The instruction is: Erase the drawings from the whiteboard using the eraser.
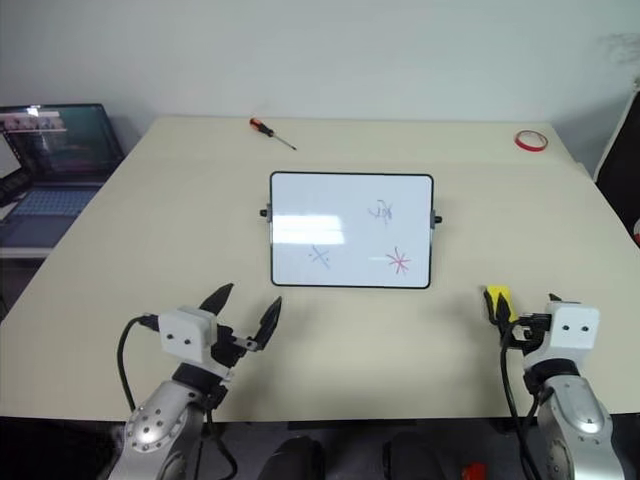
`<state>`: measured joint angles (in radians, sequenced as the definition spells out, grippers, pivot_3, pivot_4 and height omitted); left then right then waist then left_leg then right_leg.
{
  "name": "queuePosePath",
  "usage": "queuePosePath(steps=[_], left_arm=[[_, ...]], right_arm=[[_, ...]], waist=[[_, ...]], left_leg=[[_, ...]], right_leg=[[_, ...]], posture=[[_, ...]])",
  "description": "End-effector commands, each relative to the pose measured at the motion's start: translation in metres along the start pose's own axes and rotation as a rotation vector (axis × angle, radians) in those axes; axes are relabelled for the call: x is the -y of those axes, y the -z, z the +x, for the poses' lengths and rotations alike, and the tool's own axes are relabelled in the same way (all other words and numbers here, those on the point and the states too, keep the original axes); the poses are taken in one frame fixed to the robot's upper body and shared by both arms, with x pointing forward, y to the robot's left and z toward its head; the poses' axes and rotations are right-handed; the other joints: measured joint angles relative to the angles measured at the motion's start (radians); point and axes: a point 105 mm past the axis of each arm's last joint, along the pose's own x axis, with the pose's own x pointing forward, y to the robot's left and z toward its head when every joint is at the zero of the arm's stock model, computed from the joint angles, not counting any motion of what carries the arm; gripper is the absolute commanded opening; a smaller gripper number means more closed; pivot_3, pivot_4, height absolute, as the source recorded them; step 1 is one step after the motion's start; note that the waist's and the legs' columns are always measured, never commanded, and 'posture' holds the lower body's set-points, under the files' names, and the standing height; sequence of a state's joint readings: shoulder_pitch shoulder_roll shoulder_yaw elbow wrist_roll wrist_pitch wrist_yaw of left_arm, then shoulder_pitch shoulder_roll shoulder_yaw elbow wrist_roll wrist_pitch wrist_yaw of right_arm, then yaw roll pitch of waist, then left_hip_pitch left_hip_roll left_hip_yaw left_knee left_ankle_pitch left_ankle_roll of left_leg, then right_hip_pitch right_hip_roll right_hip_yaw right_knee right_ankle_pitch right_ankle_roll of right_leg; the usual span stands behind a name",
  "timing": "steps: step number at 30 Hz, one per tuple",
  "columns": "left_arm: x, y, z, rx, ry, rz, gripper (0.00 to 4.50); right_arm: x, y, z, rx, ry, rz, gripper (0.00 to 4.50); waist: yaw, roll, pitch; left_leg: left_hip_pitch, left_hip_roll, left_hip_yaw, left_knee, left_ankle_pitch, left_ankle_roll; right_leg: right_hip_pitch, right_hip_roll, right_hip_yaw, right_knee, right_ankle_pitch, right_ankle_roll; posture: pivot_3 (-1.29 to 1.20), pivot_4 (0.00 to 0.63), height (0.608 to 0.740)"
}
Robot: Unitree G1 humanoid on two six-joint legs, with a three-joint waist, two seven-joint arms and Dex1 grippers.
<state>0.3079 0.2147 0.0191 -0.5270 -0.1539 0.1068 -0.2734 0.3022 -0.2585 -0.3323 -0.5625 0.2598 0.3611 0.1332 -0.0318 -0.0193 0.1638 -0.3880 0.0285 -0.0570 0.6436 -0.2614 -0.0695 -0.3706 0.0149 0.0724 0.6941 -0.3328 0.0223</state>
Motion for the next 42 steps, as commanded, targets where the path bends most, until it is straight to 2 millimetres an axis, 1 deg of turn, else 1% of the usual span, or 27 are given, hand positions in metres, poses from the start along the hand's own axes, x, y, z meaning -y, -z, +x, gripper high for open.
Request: queuePosePath(steps=[1, 3, 4, 5, 8, 11, 13, 16, 18, 21, 24, 28, 32, 34, 36, 37, 39, 41, 42], left_arm=[[0.004, -0.018, 0.005, 0.062, 0.012, -0.001, 4.50], [0.005, -0.018, 0.007, 0.066, 0.020, 0.000, 4.50], [0.004, -0.015, 0.008, 0.063, 0.023, 0.003, 4.50], [0.002, -0.013, 0.008, 0.056, 0.016, 0.003, 4.50], [0.001, -0.017, 0.006, 0.062, 0.017, 0.001, 4.50], [-0.001, -0.018, 0.008, 0.070, 0.017, 0.007, 4.50], [-0.005, -0.018, 0.012, 0.078, 0.007, 0.015, 4.50], [-0.008, -0.021, 0.018, 0.092, 0.008, 0.022, 4.50], [-0.008, -0.019, 0.022, 0.095, 0.014, 0.024, 4.50], [-0.005, -0.019, 0.025, 0.100, 0.017, 0.024, 4.50], [-0.008, -0.018, 0.026, 0.102, 0.011, 0.025, 4.50], [-0.003, -0.020, 0.025, 0.106, 0.027, 0.023, 4.50], [-0.010, -0.018, 0.026, 0.100, 0.018, 0.032, 4.50], [-0.015, -0.021, 0.033, 0.116, 0.033, 0.042, 4.50], [-0.013, -0.027, 0.045, 0.141, 0.110, 0.030, 4.50], [-0.008, -0.031, 0.051, 0.154, 0.168, 0.019, 4.50], [0.007, -0.039, 0.061, 0.172, 0.311, -0.001, 4.50], [0.030, -0.047, 0.070, 0.183, 0.497, -0.017, 4.50], [0.037, -0.050, 0.072, 0.187, 0.558, -0.022, 4.50]], right_arm=[[0.001, -0.019, -0.005, 0.051, 0.004, -0.006, 4.48], [0.001, -0.019, -0.004, 0.048, 0.001, -0.006, 4.48], [0.001, -0.018, -0.003, 0.044, -0.001, -0.006, 4.48], [0.001, -0.016, -0.002, 0.040, 0.000, -0.008, 4.48], [-0.001, -0.023, 0.000, 0.060, -0.008, -0.005, 4.48], [0.001, -0.022, 0.002, 0.064, 0.005, -0.001, 4.48], [0.000, -0.022, 0.004, 0.070, 0.010, 0.006, 4.48], [-0.007, -0.023, 0.006, 0.085, 0.010, 0.026, 4.48], [-0.009, -0.022, 0.006, 0.091, 0.015, 0.034, 4.48], [-0.007, -0.020, 0.006, 0.091, 0.022, 0.038, 4.48], [-0.007, -0.020, 0.006, 0.095, 0.026, 0.040, 4.48], [-0.006, -0.019, 0.006, 0.096, 0.030, 0.045, 4.48], [-0.010, -0.019, 0.007, 0.095, 0.027, 0.057, 4.48], [-0.011, -0.020, 0.007, 0.085, 0.019, 0.045, 4.48], [-0.009, -0.022, 0.006, 0.075, 0.020, 0.059, 4.48], [-0.010, -0.024, 0.006, 0.074, 0.010, 0.067, 4.48], [-0.010, -0.025, 0.007, 0.058, 0.005, 0.085, 4.48], [-0.013, -0.027, 0.011, 0.042, 0.001, 0.117, 4.48], [-0.014, -0.027, 0.012, 0.035, 0.001, 0.124, 4.48]], waist=[[0.000, 0.000, 0.000], [0.000, 0.000, 0.000], [-0.001, 0.000, 0.000], [-0.001, 0.000, 0.000], [-0.002, 0.000, 0.000], [-0.001, 0.000, 0.000], [-0.001, 0.000, 0.000], [-0.001, 0.000, 0.000], [0.000, 0.000, 0.000], [-0.001, 0.000, 0.000], [-0.001, 0.000, 0.000], [-0.001, 0.000, 0.000], [-0.001, 0.000, 0.000], [-0.001, 0.000, 0.000], [0.001, 0.000, 0.000], [0.002, 0.000, 0.000], [0.003, 0.000, 0.000], [0.001, 0.000, 0.000], [0.000, 0.000, 0.000]], left_leg=[[0.000, 0.000, 0.000, 0.000, 0.000, 0.000], [0.001, 0.000, 0.000, 0.001, 0.000, 0.000], [0.002, 0.000, 0.000, 0.001, 0.000, 0.000], [0.003, -0.001, 0.001, 0.001, 0.000, 0.000], [0.003, -0.001, 0.001, 0.000, 0.000, 0.000], [0.003, -0.001, 0.001, 0.000, 0.000, 0.000], [0.003, -0.001, 0.001, 0.000, 0.000, 0.000], [0.003, -0.001, 0.001, 0.000, 0.000, 0.000], [0.003, -0.001, 0.001, 0.000, 0.000, 0.000], [0.003, -0.001, 0.001, 0.000, 0.000, 0.000], [0.002, -0.001, 0.001, 0.000, 0.000, 0.000], [0.002, -0.001, 0.001, 0.000, 0.000, 0.000], [0.002, 0.000, 0.001, 0.000, 0.000, 0.000], [0.003, 0.000, 0.001, 0.000, 0.000, 0.000], [0.003, -0.001, 0.001, 0.000, 0.000, 0.000], [0.003, -0.001, 0.000, 0.001, 0.000, 0.000], [0.003, -0.001, 0.000, 0.001, 0.000, 0.000], [0.002, -0.002, 0.001, 0.001, 0.000, 0.000], [0.002, -0.002, 0.001, 0.001, 0.000, 0.000]], right_leg=[[0.000, 0.000, 0.000, 0.000, 0.000, 0.000], [0.000, 0.000, 0.000, 0.001, 0.000, 0.000], [0.001, 0.000, 0.000, 0.001, -0.002, 0.003], [0.002, 0.000, 0.000, 0.001, -0.002, 0.004], [0.001, 0.000, 0.001, 0.001, -0.002, 0.004], [0.001, 0.000, 0.001, 0.001, -0.002, 0.003], [0.001, 0.000, 0.001, 0.001, -0.002, 0.003], [0.002, 0.000, 0.000, 0.001, -0.002, 0.003], [0.001, 0.001, 0.000, 0.001, -0.001, 0.002], [0.001, 0.000, 0.001, 0.001, -0.001, 0.002], [0.001, 0.000, 0.000, 0.001, 0.000, 0.000], [0.001, 0.000, 0.001, 0.001, 0.000, 0.000], [0.001, 0.000, 0.000, 0.001, 0.000, 0.000], [0.001, 0.000, 0.000, 0.001, 0.000, 0.000], [0.001, 0.001, 0.000, 0.001, 0.000, 0.000], [0.001, 0.001, 0.000, 0.002, 0.000, 0.000], [0.001, 0.001, 0.000, 0.002, 0.000, 0.000], [0.001, 0.001, 0.000, 0.002, 0.000, 0.000], [0.001, 0.001, 0.000, 0.002, 0.000, 0.000]], posture=[[0.00, 0.150, 0.740], [0.00, 0.150, 0.740], [0.00, 0.150, 0.740], [0.00, 0.150, 0.740], [0.00, 0.150, 0.740], [0.00, 0.150, 0.740], [0.00, 0.150, 0.740], [0.00, 0.150, 0.740], [0.00, 0.150, 0.740], [0.00, 0.150, 0.740], [0.00, 0.150, 0.740], [0.00, 0.150, 0.740], [0.00, 0.150, 0.740], [0.00, 0.150, 0.740], [0.00, 0.150, 0.740], [0.00, 0.150, 0.740], [0.00, 0.150, 0.740], [0.00, 0.150, 0.740], [0.00, 0.150, 0.740]])
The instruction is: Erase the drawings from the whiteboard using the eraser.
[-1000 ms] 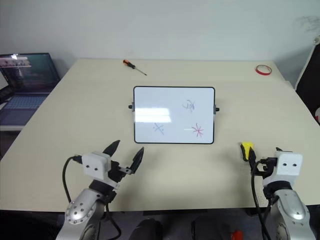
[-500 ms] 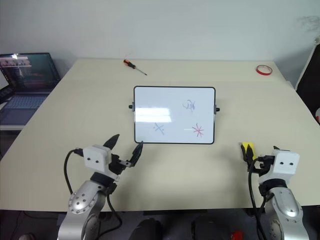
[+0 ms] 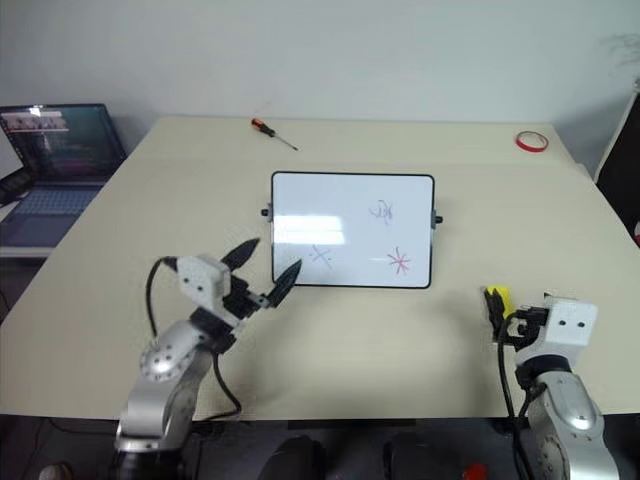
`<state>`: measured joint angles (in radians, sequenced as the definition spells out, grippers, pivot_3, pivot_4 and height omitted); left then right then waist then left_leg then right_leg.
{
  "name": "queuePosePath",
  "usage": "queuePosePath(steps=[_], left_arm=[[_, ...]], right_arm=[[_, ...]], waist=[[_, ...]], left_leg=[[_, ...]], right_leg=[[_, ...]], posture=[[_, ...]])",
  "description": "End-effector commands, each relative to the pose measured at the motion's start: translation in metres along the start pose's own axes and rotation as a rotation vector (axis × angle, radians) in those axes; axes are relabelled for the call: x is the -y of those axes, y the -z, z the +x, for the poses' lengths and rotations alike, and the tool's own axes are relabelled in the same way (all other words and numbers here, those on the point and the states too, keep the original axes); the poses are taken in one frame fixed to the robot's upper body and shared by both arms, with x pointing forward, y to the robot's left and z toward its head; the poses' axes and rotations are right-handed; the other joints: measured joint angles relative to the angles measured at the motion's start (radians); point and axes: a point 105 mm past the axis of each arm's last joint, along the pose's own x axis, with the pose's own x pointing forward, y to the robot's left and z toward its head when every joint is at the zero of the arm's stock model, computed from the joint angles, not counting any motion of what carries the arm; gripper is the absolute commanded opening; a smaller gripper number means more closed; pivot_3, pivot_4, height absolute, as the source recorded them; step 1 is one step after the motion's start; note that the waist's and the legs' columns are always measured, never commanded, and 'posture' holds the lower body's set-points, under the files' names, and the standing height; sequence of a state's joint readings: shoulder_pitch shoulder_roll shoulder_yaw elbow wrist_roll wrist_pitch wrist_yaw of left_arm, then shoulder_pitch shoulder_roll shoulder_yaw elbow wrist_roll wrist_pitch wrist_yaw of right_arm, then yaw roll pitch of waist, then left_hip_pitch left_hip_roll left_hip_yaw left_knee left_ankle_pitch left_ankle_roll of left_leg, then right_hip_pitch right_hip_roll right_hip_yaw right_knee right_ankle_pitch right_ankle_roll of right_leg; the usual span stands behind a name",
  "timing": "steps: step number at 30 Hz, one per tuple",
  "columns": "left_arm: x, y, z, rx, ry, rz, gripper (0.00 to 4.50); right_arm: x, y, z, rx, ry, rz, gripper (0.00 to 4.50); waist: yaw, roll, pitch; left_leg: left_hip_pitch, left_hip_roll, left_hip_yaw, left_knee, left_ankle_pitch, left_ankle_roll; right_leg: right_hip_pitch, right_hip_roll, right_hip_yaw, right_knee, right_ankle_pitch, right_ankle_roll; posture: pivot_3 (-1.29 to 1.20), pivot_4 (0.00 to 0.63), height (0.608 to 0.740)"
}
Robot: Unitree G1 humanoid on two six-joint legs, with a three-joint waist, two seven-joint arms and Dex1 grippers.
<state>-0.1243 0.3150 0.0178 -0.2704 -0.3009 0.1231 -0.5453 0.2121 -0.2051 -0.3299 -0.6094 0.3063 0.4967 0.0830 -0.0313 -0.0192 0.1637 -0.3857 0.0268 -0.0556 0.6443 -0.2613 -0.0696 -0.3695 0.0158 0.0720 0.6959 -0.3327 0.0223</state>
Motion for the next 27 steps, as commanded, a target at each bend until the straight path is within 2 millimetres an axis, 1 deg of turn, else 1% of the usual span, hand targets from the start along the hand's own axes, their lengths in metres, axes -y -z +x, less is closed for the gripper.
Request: queuePosePath(steps=[1, 4, 8, 10, 12, 16, 20, 27], left_arm=[[0.034, -0.012, 0.019, 0.040, 0.292, -0.051, 4.50], [0.057, -0.016, 0.029, 0.045, 0.505, -0.061, 4.50], [0.072, -0.015, 0.036, 0.043, 0.665, -0.060, 4.50], [0.083, -0.010, 0.039, 0.018, 0.774, -0.045, 4.50], [0.088, -0.003, 0.042, -0.010, 0.841, -0.021, 4.50], [0.093, 0.006, 0.049, -0.039, 0.892, 0.019, 4.50], [0.095, 0.004, 0.055, -0.022, 0.898, 0.046, 4.50], [0.089, 0.004, 0.054, -0.025, 0.883, 0.069, 4.50]], right_arm=[[-0.005, -0.018, 0.003, 0.028, -0.011, 0.033, 4.48], [-0.011, -0.020, 0.006, 0.006, -0.025, 0.074, 4.48], [-0.011, -0.022, 0.010, -0.004, -0.011, 0.089, 4.48], [-0.010, -0.017, 0.014, -0.042, 0.001, 0.100, 4.48], [-0.008, -0.014, 0.017, -0.064, 0.018, 0.102, 4.48], [-0.004, -0.002, 0.023, -0.142, 0.029, 0.091, 4.48], [-0.003, 0.005, 0.027, -0.184, 0.029, 0.078, 4.48], [-0.005, 0.013, 0.033, -0.211, 0.020, 0.085, 4.48]], waist=[[-0.001, 0.000, 0.000], [-0.003, 0.000, 0.000], [-0.005, 0.000, 0.000], [-0.004, 0.000, 0.000], [-0.002, 0.000, 0.000], [-0.003, 0.000, 0.000], [-0.003, 0.000, 0.000], [-0.003, 0.000, 0.000]], left_leg=[[0.000, 0.000, 0.000, 0.000, 0.000, 0.000], [0.000, 0.000, 0.000, 0.000, 0.000, 0.000], [0.000, -0.001, 0.000, -0.001, 0.000, 0.000], [-0.001, -0.001, 0.000, -0.001, 0.000, 0.000], [-0.001, -0.002, 0.000, 0.000, 0.000, 0.000], [-0.002, -0.002, 0.000, 0.000, 0.000, 0.000], [-0.005, -0.002, -0.001, 0.000, 0.000, 0.000], [-0.005, -0.001, -0.001, 0.000, 0.000, 0.000]], right_leg=[[0.000, 0.000, 0.000, 0.000, 0.000, 0.000], [-0.001, 0.001, 0.000, 0.000, 0.000, 0.000], [-0.001, 0.001, 0.000, 0.000, 0.000, 0.000], [-0.001, 0.001, 0.000, 0.000, 0.000, 0.000], [-0.001, 0.001, 0.000, 0.000, 0.000, 0.000], [-0.002, 0.001, 0.000, 0.000, 0.000, 0.000], [-0.004, 0.001, 0.000, 0.000, 0.000, 0.000], [-0.004, 0.001, 0.000, 0.000, 0.000, 0.000]], posture=[[0.00, 0.150, 0.740], [0.00, 0.150, 0.740], [0.00, 0.150, 0.740], [0.00, 0.150, 0.740], [0.00, 0.150, 0.740], [0.00, 0.150, 0.740], [0.00, 0.150, 0.740], [0.00, 0.150, 0.740]])
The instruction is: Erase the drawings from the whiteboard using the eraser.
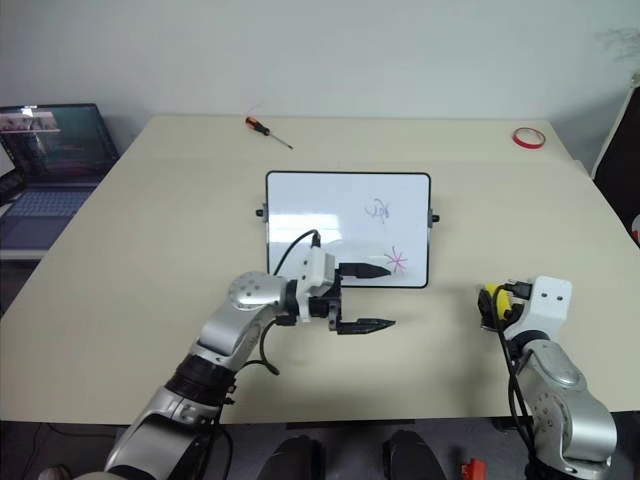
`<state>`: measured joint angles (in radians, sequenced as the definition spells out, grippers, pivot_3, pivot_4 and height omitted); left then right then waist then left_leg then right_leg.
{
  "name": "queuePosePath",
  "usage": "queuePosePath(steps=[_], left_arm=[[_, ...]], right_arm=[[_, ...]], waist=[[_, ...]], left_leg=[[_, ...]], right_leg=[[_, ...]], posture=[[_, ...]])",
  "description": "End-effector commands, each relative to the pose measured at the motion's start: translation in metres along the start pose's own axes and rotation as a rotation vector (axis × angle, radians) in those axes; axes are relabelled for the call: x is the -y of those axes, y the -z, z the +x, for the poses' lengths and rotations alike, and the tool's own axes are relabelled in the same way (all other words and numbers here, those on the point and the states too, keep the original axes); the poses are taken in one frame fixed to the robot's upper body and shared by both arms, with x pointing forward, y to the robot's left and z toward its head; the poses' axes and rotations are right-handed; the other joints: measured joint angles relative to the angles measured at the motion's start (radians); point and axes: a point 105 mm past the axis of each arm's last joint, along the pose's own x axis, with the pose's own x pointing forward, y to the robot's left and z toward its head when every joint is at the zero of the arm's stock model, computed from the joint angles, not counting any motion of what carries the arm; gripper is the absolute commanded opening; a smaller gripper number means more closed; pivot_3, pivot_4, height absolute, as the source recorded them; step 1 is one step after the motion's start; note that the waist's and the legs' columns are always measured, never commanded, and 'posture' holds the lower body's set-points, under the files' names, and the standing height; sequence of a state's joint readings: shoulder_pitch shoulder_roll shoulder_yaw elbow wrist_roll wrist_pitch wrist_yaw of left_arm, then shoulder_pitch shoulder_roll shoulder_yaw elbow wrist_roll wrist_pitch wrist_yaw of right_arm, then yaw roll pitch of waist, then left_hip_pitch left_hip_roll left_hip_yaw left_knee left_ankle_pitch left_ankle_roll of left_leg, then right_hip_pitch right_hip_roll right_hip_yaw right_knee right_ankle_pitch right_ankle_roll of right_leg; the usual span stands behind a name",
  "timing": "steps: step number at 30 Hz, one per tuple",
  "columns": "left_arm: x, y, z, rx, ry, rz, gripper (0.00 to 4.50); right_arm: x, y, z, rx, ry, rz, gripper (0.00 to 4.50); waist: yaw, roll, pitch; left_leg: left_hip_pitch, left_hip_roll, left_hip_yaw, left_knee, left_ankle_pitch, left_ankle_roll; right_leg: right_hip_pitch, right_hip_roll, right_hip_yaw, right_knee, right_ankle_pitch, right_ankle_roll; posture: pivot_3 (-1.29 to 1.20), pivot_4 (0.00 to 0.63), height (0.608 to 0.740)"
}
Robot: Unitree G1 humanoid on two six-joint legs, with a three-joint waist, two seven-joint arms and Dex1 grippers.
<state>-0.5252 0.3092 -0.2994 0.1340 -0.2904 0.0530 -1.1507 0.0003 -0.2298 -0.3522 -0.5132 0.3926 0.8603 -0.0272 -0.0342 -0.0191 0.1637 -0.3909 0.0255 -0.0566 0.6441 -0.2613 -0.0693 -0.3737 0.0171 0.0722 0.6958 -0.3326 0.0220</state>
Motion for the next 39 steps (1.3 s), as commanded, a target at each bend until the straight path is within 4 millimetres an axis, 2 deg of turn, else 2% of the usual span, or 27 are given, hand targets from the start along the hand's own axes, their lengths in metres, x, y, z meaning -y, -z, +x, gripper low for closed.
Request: queuePosePath(steps=[1, 9, 31, 34, 39], left_arm=[[-0.005, -0.010, -0.004, 0.014, -0.010, 0.052, 4.50], [-0.004, -0.008, -0.009, 0.002, -0.032, 0.052, 4.50], [-0.001, -0.005, -0.009, -0.010, -0.042, 0.047, 4.50], [-0.002, -0.005, -0.009, -0.010, -0.041, 0.050, 4.50], [-0.004, -0.006, -0.008, -0.010, -0.041, 0.057, 4.50]], right_arm=[[-0.002, -0.008, 0.001, 0.030, -0.012, -0.013, 4.48], [-0.003, 0.002, 0.009, -0.004, -0.030, -0.022, 4.48], [0.003, 0.003, 0.010, 0.006, 0.012, -0.019, 4.48], [0.004, 0.003, 0.010, 0.010, 0.018, -0.015, 3.95], [0.005, 0.001, 0.011, 0.016, 0.025, -0.011, 2.18]], waist=[[0.000, 0.000, 0.000], [0.001, 0.000, 0.000], [0.000, 0.000, 0.000], [0.000, 0.000, 0.000], [0.000, 0.000, 0.000]], left_leg=[[0.000, 0.000, 0.000, 0.000, 0.000, 0.000], [0.000, 0.000, 0.000, 0.000, 0.000, 0.000], [0.000, 0.001, 0.000, 0.000, 0.000, 0.000], [0.000, 0.001, 0.000, 0.000, 0.000, 0.000], [0.000, 0.001, 0.000, 0.000, 0.000, 0.000]], right_leg=[[0.000, 0.000, 0.000, 0.000, 0.000, 0.000], [0.000, 0.000, 0.000, 0.000, 0.000, 0.000], [0.000, 0.000, 0.000, 0.000, 0.000, 0.000], [0.000, 0.000, 0.000, 0.000, 0.000, 0.000], [0.000, 0.000, 0.000, 0.000, 0.000, 0.000]], posture=[[0.00, 0.150, 0.740], [0.00, 0.150, 0.740], [0.00, 0.150, 0.740], [0.00, 0.150, 0.740], [0.00, 0.150, 0.740]])
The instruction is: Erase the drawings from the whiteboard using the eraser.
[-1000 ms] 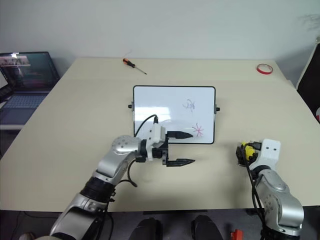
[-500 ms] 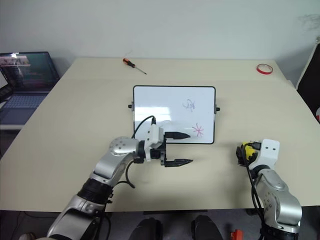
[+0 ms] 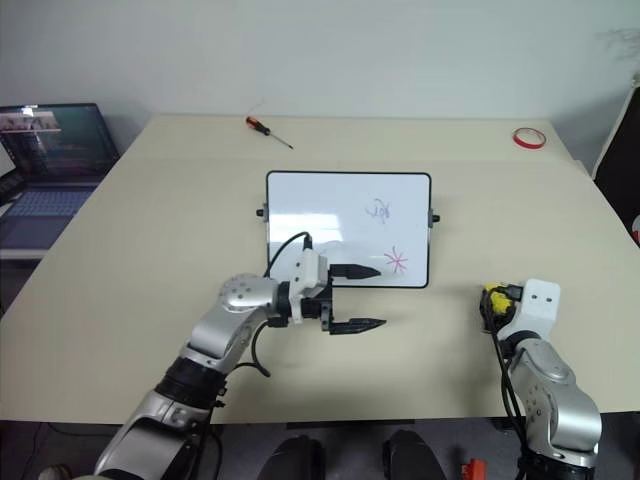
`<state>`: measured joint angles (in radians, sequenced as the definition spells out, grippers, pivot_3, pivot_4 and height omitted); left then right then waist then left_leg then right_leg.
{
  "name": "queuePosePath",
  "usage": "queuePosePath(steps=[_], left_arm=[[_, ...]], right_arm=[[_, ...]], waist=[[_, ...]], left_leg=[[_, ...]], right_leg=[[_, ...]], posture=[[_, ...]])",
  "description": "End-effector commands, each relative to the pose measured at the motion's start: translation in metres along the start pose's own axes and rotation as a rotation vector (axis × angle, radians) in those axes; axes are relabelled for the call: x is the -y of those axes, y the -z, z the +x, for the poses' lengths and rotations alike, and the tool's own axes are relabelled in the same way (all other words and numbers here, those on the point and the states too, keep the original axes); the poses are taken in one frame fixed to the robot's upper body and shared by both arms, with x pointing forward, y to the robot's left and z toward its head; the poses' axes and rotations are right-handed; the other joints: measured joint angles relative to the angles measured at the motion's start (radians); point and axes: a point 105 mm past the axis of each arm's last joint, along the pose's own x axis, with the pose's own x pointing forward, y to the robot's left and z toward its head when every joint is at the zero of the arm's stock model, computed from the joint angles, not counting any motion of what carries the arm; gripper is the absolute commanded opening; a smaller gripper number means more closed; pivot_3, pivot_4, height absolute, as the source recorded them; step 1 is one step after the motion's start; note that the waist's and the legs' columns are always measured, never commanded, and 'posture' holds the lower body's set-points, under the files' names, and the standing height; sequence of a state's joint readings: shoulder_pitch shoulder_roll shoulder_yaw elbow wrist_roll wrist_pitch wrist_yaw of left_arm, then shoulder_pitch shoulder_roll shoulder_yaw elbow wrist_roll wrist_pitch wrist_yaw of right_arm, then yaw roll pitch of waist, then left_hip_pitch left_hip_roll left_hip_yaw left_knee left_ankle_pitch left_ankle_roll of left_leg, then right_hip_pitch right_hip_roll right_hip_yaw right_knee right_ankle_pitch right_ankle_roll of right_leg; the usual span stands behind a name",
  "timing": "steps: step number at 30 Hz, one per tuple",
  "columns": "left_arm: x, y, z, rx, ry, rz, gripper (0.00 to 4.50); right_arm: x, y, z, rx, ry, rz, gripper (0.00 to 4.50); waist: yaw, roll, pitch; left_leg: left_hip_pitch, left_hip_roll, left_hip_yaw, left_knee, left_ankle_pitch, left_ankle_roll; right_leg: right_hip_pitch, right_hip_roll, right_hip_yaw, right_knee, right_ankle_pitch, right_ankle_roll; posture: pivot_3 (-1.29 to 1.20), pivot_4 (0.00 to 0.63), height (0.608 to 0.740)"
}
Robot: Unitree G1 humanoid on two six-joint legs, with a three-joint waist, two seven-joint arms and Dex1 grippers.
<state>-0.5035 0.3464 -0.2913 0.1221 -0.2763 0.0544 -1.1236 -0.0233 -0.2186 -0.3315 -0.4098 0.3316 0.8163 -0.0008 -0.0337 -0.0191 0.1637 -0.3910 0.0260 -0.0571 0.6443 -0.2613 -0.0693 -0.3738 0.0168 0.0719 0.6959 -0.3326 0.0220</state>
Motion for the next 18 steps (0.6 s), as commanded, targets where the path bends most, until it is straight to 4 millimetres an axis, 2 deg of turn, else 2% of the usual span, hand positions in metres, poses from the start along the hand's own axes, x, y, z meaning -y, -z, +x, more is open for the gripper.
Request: queuePosePath(steps=[1, 3, 11, 18], left_arm=[[-0.001, -0.013, 0.002, 0.036, 0.003, 0.055, 4.50], [-0.001, -0.014, 0.002, 0.037, 0.003, 0.056, 4.50], [-0.002, -0.014, 0.003, 0.036, 0.004, 0.058, 4.50], [-0.027, -0.026, 0.001, 0.069, -0.202, 0.137, 4.50]], right_arm=[[0.003, -0.012, -0.001, 0.056, 0.013, -0.001, 1.81], [0.003, -0.013, -0.001, 0.058, 0.015, 0.001, 1.27], [0.002, -0.016, 0.000, 0.068, 0.022, 0.003, 1.27], [-0.013, -0.055, -0.002, 0.285, -0.023, -0.091, 1.27]], waist=[[0.000, 0.000, 0.000], [0.000, 0.000, 0.000], [0.000, 0.000, 0.000], [0.000, 0.000, 0.000]], left_leg=[[0.000, 0.000, 0.000, 0.000, 0.000, 0.000], [0.000, 0.000, 0.000, 0.000, 0.000, 0.000], [0.000, 0.000, 0.000, 0.000, 0.000, 0.000], [0.000, 0.000, 0.000, 0.000, 0.000, 0.000]], right_leg=[[0.000, 0.000, 0.000, 0.000, 0.000, 0.000], [0.000, 0.000, 0.000, 0.000, 0.000, 0.000], [0.000, 0.000, 0.000, 0.000, 0.000, 0.000], [0.000, 0.000, 0.000, 0.000, 0.000, 0.000]], posture=[[0.00, 0.150, 0.740], [0.00, 0.150, 0.740], [0.00, 0.150, 0.740], [0.00, 0.150, 0.740]])
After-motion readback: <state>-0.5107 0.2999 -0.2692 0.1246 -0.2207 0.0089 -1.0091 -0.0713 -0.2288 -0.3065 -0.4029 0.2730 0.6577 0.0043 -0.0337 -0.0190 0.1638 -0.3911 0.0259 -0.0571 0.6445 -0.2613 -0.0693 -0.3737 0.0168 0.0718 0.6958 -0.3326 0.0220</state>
